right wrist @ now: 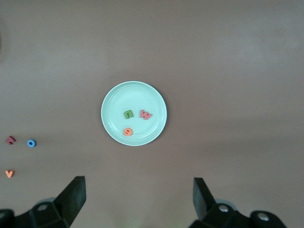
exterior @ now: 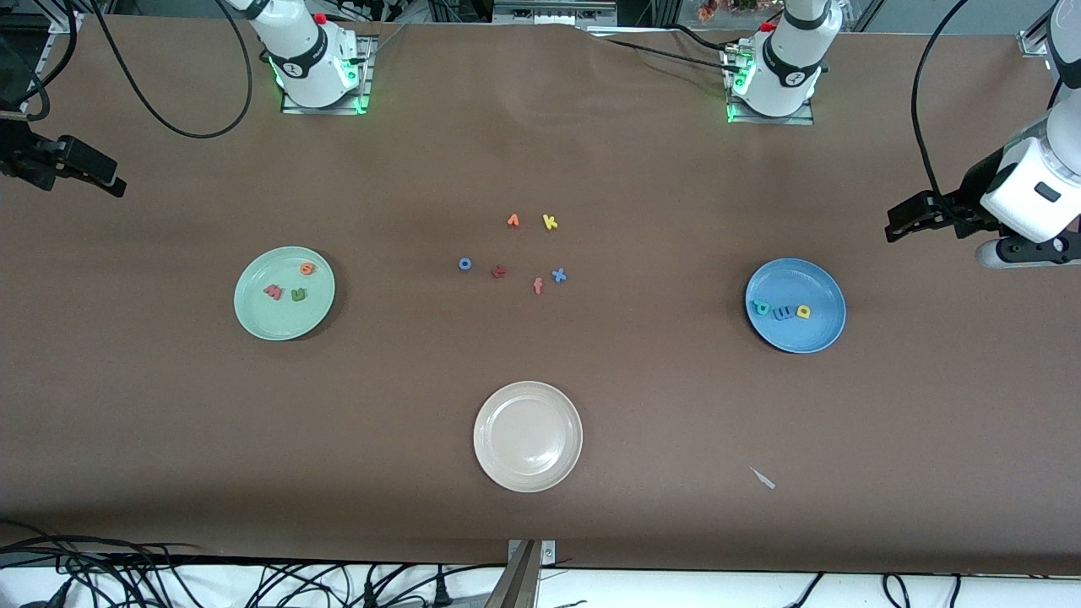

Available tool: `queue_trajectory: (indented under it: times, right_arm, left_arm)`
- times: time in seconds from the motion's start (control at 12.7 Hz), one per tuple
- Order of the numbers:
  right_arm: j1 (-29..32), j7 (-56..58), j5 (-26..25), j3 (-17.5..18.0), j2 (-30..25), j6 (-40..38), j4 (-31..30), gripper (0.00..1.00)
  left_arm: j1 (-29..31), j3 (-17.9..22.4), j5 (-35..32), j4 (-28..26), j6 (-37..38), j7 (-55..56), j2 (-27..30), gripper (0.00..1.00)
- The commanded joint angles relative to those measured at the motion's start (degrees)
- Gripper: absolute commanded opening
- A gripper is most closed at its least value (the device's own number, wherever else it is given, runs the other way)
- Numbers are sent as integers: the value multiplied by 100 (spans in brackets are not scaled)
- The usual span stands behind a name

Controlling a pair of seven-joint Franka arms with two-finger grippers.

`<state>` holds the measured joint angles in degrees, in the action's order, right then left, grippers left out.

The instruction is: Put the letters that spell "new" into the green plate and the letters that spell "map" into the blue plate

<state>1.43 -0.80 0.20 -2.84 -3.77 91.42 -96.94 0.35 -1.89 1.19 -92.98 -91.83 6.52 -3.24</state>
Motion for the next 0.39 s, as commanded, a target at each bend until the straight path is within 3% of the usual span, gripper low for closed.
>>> queue_trajectory:
  times: [0.0, 0.31]
  right_arm:
    - [-3, -34, -82, 134, -194, 78, -177, 100]
    - [-3, -43, -143, 222, -186, 78, -159, 100]
  left_arm:
    - [35, -13, -40, -18, -37, -45, 43, 100]
    - [26, -31, -49, -18, -37, -45, 43, 100]
